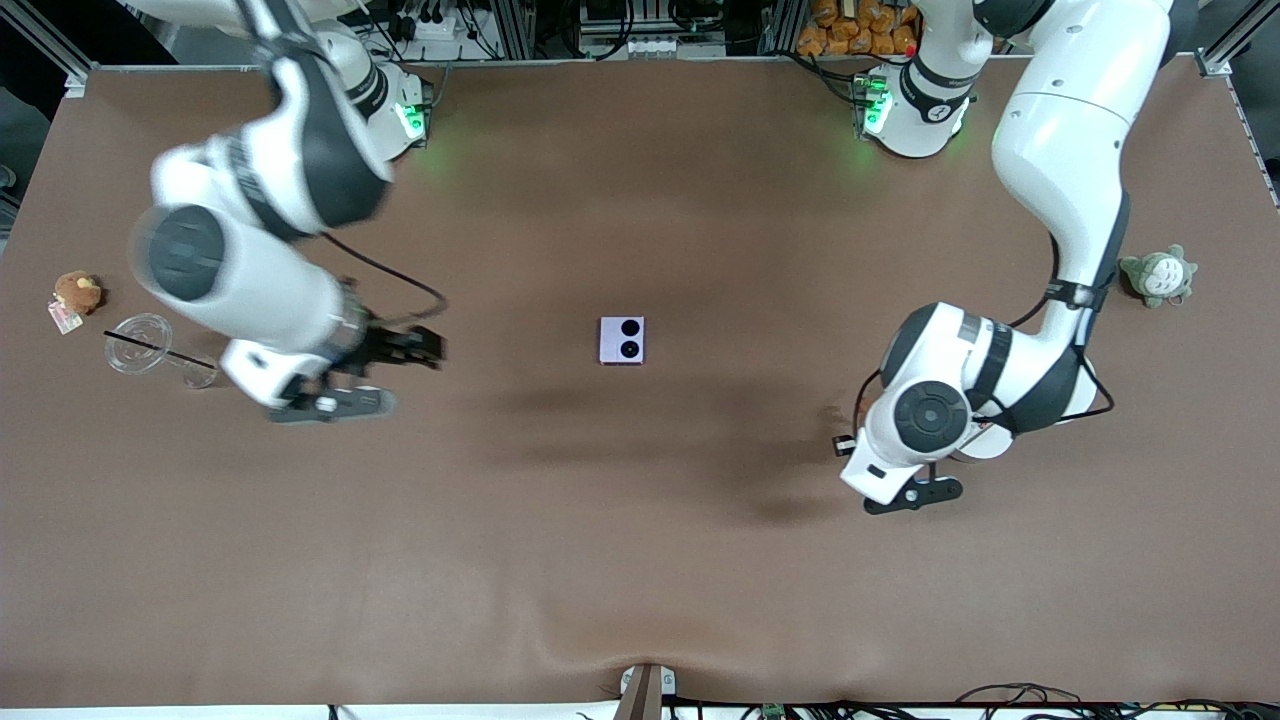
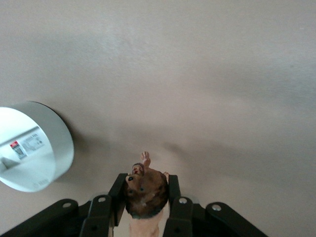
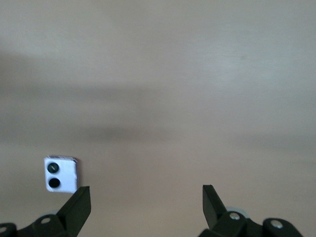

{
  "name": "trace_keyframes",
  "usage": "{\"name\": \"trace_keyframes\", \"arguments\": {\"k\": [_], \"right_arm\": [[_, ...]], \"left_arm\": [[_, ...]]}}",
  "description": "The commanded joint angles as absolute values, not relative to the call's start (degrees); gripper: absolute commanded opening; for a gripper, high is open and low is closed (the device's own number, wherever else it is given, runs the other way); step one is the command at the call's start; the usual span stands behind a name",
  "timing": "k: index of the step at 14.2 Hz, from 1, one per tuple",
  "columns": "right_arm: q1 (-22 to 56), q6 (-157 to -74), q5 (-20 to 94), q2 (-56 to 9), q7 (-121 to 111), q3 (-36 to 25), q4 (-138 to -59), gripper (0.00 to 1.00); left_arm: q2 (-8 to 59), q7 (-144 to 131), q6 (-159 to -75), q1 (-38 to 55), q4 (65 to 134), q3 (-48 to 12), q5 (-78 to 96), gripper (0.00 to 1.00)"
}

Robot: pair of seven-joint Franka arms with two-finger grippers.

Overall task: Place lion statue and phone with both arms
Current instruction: 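Carry the lion toward the white cylinder while the right gripper reaches the phone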

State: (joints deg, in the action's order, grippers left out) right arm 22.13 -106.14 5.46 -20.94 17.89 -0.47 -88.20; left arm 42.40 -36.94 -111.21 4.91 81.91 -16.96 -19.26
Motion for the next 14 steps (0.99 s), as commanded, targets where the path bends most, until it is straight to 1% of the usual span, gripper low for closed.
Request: {"name": "trace_keyframes", "arguments": {"k": [1, 5, 8, 10, 12, 14], "right_arm": [[26.5, -109.2, 5.6, -25.9, 23.9, -1.1, -86.7, 1.00], [33.2, -111.1, 6.5, -32.3, 24.2, -1.1, -86.9, 1.00], [39.0, -113.5, 6.4, -35.9, 24.3, -1.1, -87.5, 1.00], [41.9, -118.0, 6.4, -38.0, 28.4, -1.1, -87.9, 1.00], [43.7, -122.2, 6.4, -39.9, 31.5, -1.1, -88.0, 1.00], [44.0, -123.7, 6.4, -41.0, 32.0, -1.1, -88.0, 1.00]], "left_arm": [[41.9, -35.6, -113.8, 2.5, 85.1, -17.6, -20.8, 0.00], [41.6, -35.6, -119.7, 0.7, 90.2, -17.6, -20.8, 0.00], [41.6, -35.1, -120.1, 0.6, 90.3, -17.6, -20.8, 0.00], [41.1, -34.5, -120.1, -0.3, 90.4, -17.6, -20.8, 0.00], [40.8, -33.8, -120.1, -2.3, 90.8, -18.5, -20.8, 0.00], [40.8, -33.7, -120.1, -2.5, 91.2, -18.6, -20.8, 0.00]]}}
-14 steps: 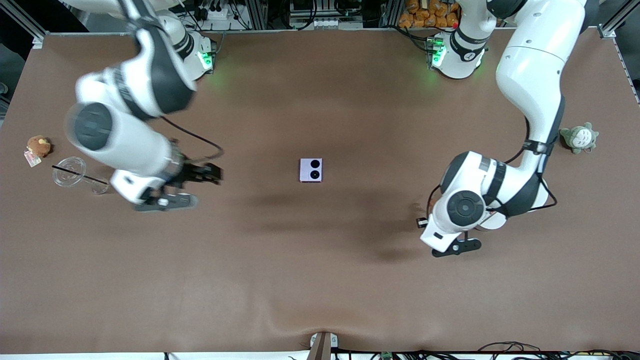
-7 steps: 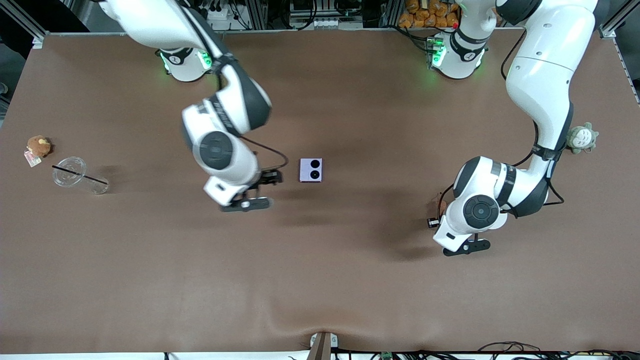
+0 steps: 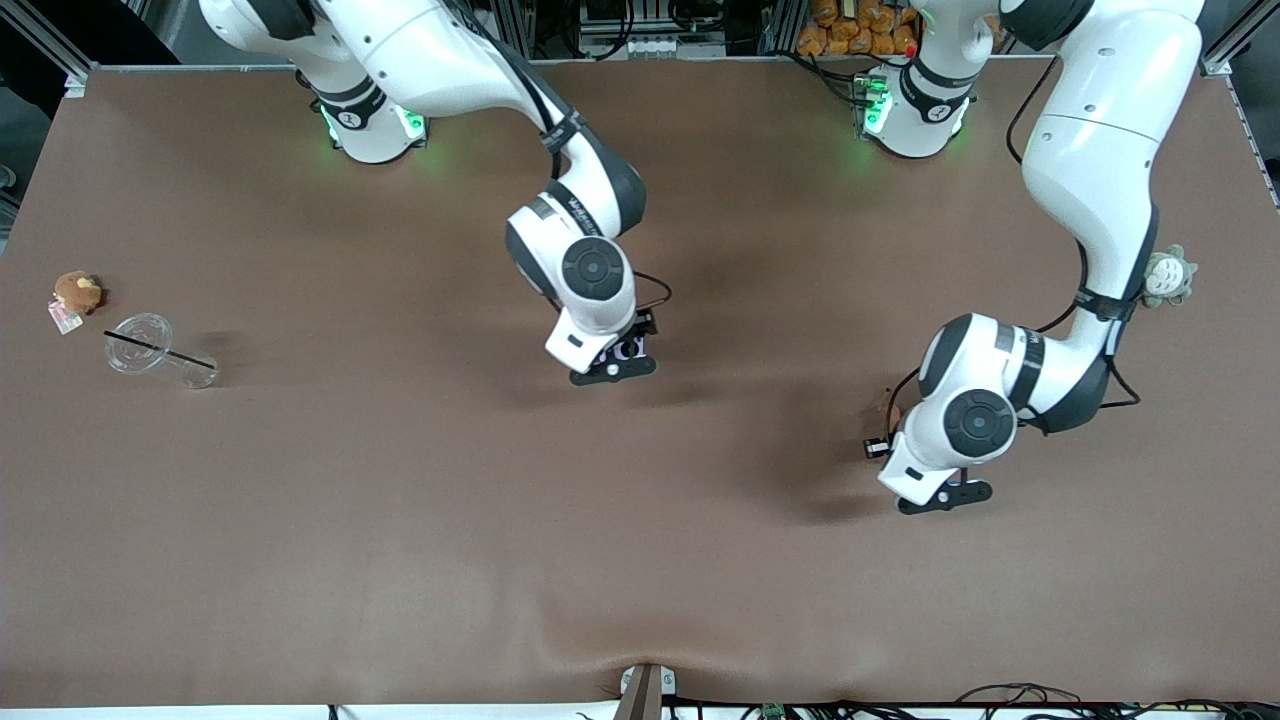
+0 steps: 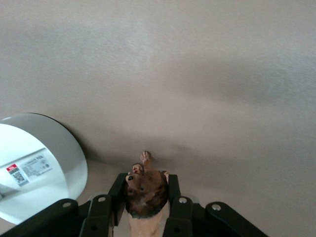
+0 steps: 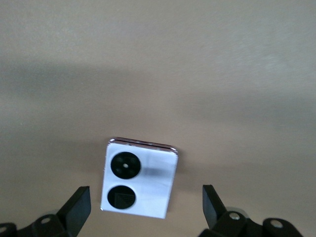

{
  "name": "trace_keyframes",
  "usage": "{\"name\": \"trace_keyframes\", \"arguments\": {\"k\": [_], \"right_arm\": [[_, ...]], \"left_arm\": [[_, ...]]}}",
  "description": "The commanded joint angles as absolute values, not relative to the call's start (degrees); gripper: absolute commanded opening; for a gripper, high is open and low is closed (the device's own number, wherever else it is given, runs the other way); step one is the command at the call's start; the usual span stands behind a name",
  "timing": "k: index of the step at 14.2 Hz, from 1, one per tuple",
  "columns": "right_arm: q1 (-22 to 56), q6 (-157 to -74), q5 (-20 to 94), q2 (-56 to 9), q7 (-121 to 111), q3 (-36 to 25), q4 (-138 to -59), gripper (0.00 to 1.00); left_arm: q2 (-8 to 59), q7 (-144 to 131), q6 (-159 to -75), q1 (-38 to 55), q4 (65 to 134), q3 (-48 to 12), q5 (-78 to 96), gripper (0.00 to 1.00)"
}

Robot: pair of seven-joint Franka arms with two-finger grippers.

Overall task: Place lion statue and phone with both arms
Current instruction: 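Release the lion by the cylinder while the right gripper grasps the phone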

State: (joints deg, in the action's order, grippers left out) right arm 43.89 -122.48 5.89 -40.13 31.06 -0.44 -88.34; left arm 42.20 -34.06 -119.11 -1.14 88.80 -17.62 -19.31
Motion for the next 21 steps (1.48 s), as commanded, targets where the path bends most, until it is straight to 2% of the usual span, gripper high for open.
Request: {"name": "trace_keyframes", "arguments": {"k": [1, 3, 4, 5, 6, 12, 15, 18, 19, 20, 21], "right_arm": [[44.1, -123.8, 6.3, -41.4, 32.1, -1.1, -88.1, 1.00], [44.6, -124.1, 6.3, -42.0, 32.6, -1.1, -88.0, 1.00], [44.6, -124.6, 6.3, -42.6, 33.2, -1.1, -88.1, 1.00], [44.6, -125.2, 6.4, -43.1, 34.2, -1.1, -88.1, 1.00], [44.7, -125.8, 6.4, -43.6, 35.2, -1.1, -88.1, 1.00], [45.5, -127.4, 6.5, -45.3, 37.5, -1.1, -88.2, 1.00], [46.0, -127.3, 6.5, -45.7, 37.7, -1.1, -88.3, 1.00], [46.0, -127.4, 6.5, -45.8, 37.7, -1.1, -88.5, 1.00], [46.0, -127.7, 6.5, -45.8, 37.7, -1.1, -88.5, 0.87], [46.0, -128.2, 6.5, -45.8, 37.7, -1.1, -88.5, 0.39], [46.0, -128.8, 6.5, -45.9, 37.7, -1.1, -88.7, 0.17]], "left_arm": [[40.8, -33.7, -120.1, -2.6, 91.1, -18.7, -20.8, 0.00], [40.8, -33.7, -120.1, -2.7, 90.9, -18.7, -20.6, 0.00], [40.8, -33.7, -120.1, -2.7, 90.9, -18.7, -20.5, 0.40], [40.6, -33.7, -120.1, -2.7, 90.8, -18.7, -20.5, 0.87], [39.7, -34.1, -120.1, -2.6, 90.6, -18.8, -20.2, 1.00], [31.2, -34.3, -116.2, -2.0, 89.4, -19.1, -19.9, 1.00], [28.7, -34.0, -109.0, -2.3, 85.0, -21.7, -19.3, 1.00], [23.1, -33.9, -106.2, -2.8, 84.1, -22.8, -15.5, 1.00], [21.4, -33.8, -105.0, -3.1, 84.1, -22.7, -13.6, 1.00], [19.5, -33.2, -103.1, -3.9, 84.0, -22.8, -12.3, 1.00], [18.1, -32.4, -101.5, -4.0, 83.8, -22.9, -11.1, 1.00]]}}
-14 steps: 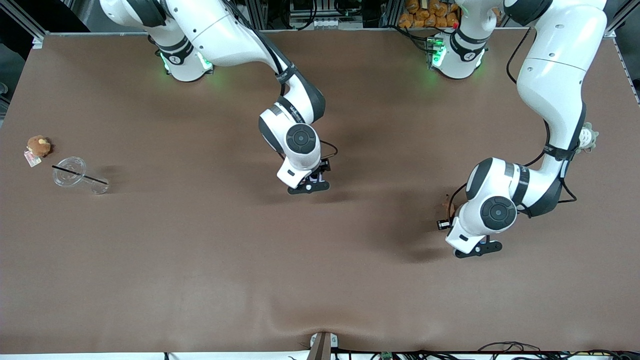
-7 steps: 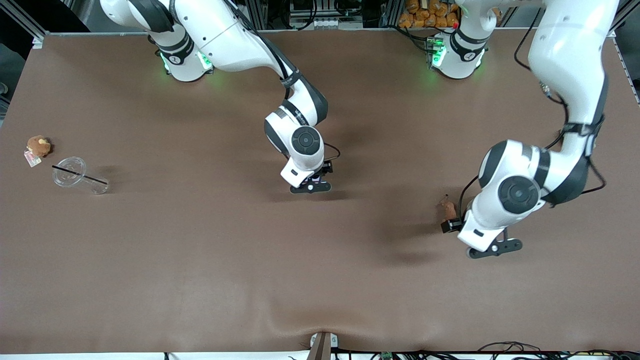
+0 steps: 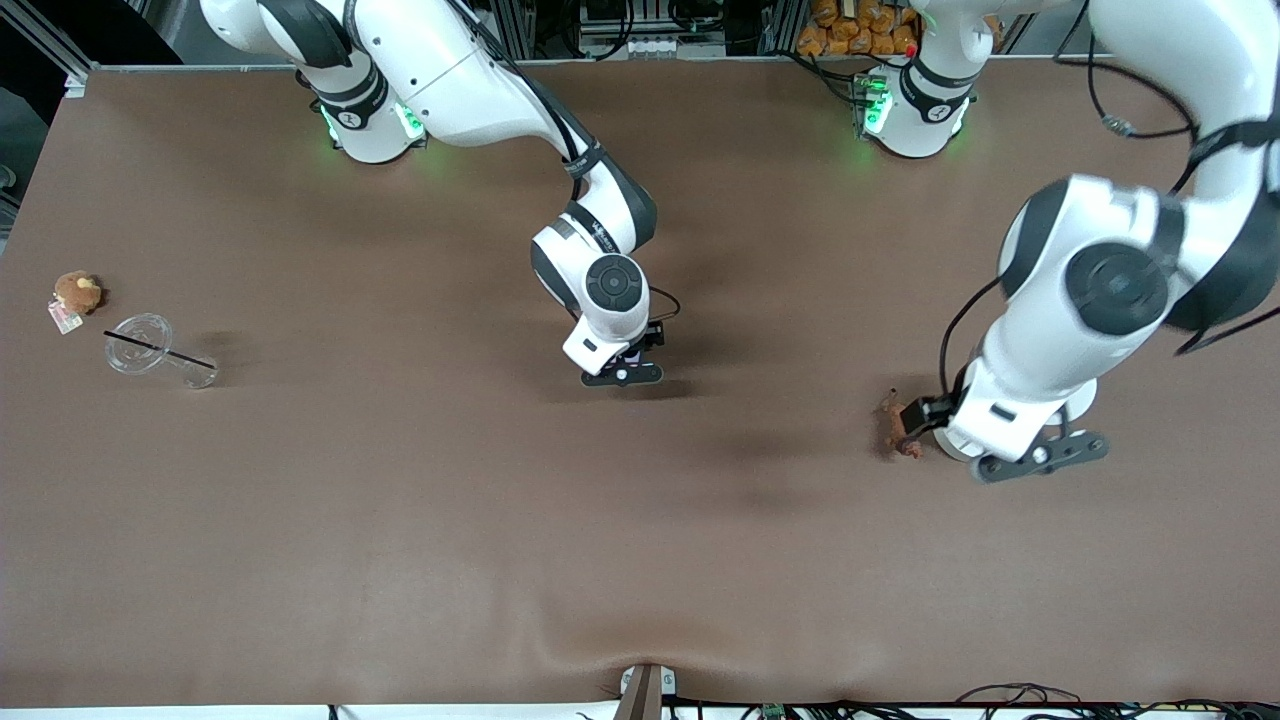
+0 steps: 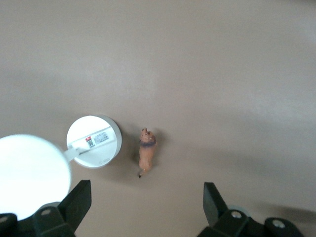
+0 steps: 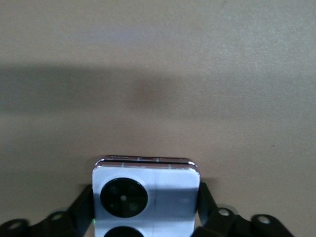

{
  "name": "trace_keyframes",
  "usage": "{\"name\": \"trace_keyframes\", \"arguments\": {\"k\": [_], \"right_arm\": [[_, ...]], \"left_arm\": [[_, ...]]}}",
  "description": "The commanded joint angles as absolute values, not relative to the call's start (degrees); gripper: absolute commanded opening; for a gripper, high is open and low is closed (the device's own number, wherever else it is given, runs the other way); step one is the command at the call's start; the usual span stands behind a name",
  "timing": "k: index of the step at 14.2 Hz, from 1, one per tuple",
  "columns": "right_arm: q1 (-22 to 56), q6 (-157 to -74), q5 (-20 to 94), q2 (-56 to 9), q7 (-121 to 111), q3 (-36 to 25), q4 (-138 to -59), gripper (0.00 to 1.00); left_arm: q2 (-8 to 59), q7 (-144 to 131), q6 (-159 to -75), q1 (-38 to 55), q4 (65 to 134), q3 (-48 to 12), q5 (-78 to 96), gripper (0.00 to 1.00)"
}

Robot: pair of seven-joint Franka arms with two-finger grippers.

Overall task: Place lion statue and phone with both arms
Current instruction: 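Release the lion by the cylinder while the right gripper grasps the phone, then lift the phone with the right gripper while the left gripper returns to rest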

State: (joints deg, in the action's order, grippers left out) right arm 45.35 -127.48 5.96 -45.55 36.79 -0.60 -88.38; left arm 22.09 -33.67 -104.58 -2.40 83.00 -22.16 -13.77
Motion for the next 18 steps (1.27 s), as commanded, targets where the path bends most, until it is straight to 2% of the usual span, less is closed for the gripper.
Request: {"name": "trace_keyframes", "arguments": {"k": [1, 2, 5, 9, 13, 18], "right_arm": [[46.1, -129.4, 6.5, -45.9, 37.7, -1.1, -89.2, 0.08], [46.1, -129.7, 6.5, -45.8, 37.7, -1.1, -89.3, 0.05], [46.0, -129.0, 5.5, -44.2, 41.6, -1.8, -89.2, 0.04], [44.9, -118.3, 5.4, -35.7, 40.0, -11.3, -89.3, 0.04], [38.8, -114.6, 5.2, -32.8, 24.0, -15.5, -89.3, 0.04], [22.9, -114.4, 5.8, -32.8, 3.5, -15.5, -91.6, 0.04]], "left_arm": [[16.2, -31.6, -100.1, -4.1, 83.8, -22.9, -10.2, 1.00], [14.4, -31.3, -98.7, -4.3, 83.8, -22.8, -9.8, 1.00], [10.0, -31.0, -95.8, -5.9, 83.8, -22.8, -9.6, 1.00], [5.9, -29.5, -91.6, -9.0, 83.8, -22.2, -4.9, 1.00], [2.2, -21.6, -86.8, -2.7, 84.6, -9.1, 0.6, 1.00], [-1.5, -11.0, -84.0, 2.9, 88.1, 1.7, 2.2, 1.00]]}}
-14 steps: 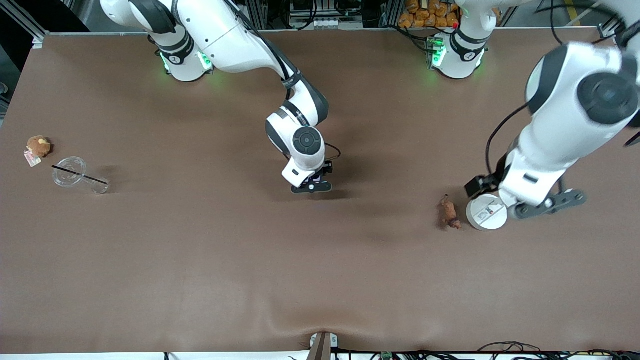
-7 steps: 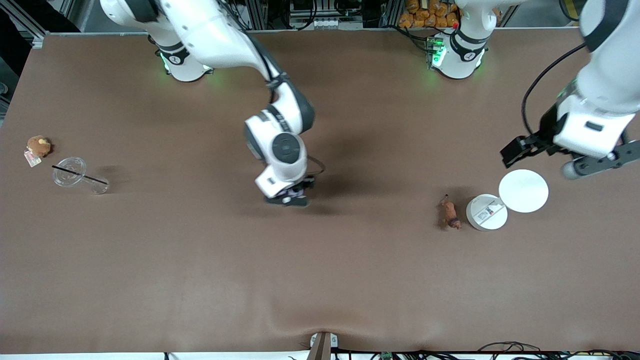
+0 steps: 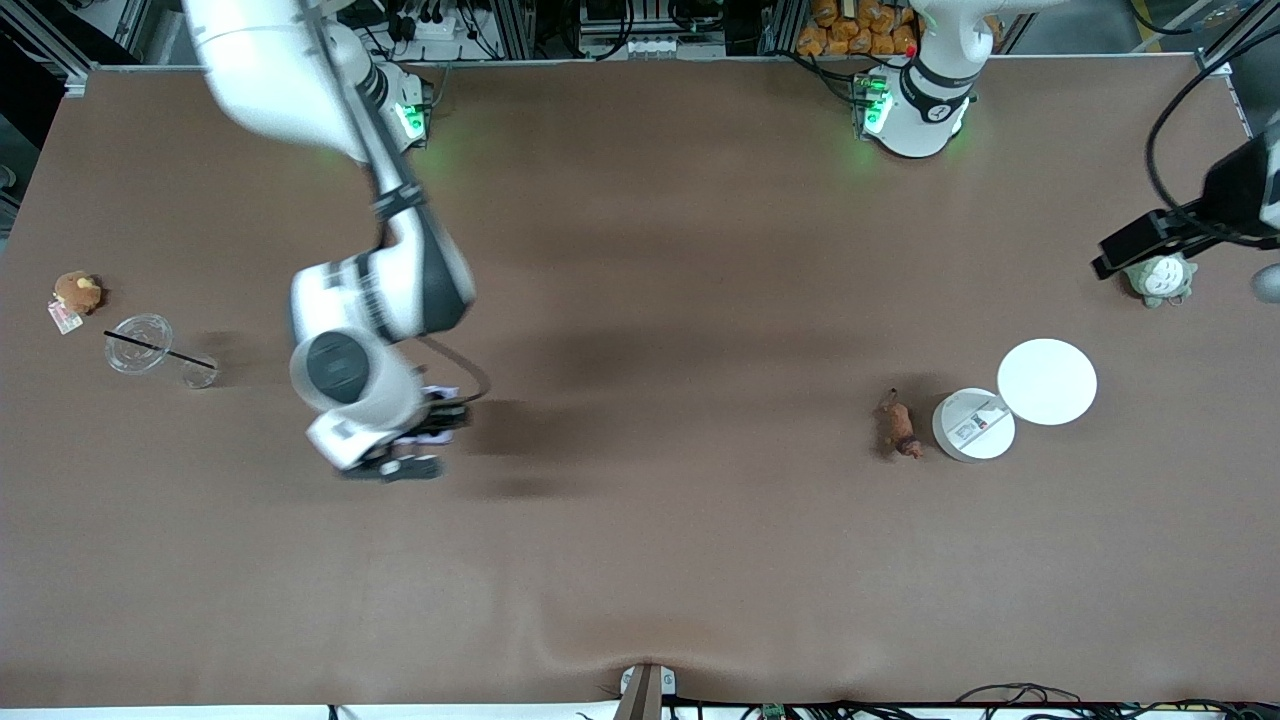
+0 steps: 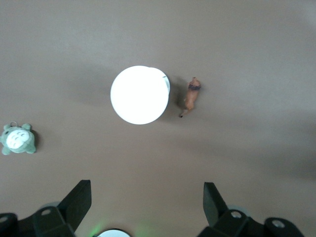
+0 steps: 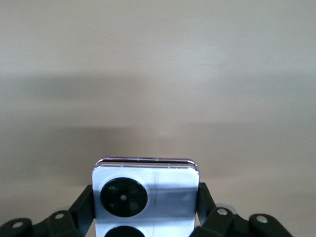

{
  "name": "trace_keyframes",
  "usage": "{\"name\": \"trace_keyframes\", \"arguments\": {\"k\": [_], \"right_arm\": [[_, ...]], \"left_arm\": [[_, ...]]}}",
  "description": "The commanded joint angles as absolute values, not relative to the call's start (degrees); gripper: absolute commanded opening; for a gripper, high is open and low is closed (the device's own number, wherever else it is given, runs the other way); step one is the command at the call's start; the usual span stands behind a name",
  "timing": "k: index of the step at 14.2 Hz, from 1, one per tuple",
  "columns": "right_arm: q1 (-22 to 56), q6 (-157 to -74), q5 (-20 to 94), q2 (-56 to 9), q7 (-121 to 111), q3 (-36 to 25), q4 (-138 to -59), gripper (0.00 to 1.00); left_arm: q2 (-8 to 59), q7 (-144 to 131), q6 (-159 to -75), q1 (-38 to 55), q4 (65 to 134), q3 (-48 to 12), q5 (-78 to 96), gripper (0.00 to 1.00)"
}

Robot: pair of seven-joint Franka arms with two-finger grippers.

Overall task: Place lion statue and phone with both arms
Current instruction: 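Lift the phone with the right gripper while the left gripper returns to rest, then carry the phone beside the glass cup and release it with the right gripper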

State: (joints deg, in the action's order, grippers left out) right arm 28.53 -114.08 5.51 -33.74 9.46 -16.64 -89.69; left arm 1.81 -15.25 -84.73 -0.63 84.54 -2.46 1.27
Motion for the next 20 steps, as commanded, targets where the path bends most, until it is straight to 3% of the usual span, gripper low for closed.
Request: {"name": "trace_keyframes", "arguments": {"k": [1, 6, 13, 20], "right_arm": [[20.0, -114.4, 5.8, -32.9, 1.1, -15.5, -92.3, 0.04], [6.7, -115.2, 5.8, -33.3, -14.1, -15.5, -98.5, 0.04], [2.6, -116.5, 5.8, -34.5, -16.4, -15.3, -104.8, 0.06], [0.6, -117.6, 6.1, -36.6, -16.7, -15.2, -104.5, 0.13]], "left_arm": [[-1.8, -10.5, -83.9, 3.5, 88.6, 1.8, 2.2, 1.00], [-1.9, -9.2, -83.9, 2.9, 88.4, 1.4, 2.3, 1.00], [-3.3, -9.3, -82.4, 3.0, 88.9, -0.3, 1.9, 1.00], [-3.6, -9.3, -82.3, 2.9, 89.1, -1.1, 1.1, 1.00]]}}
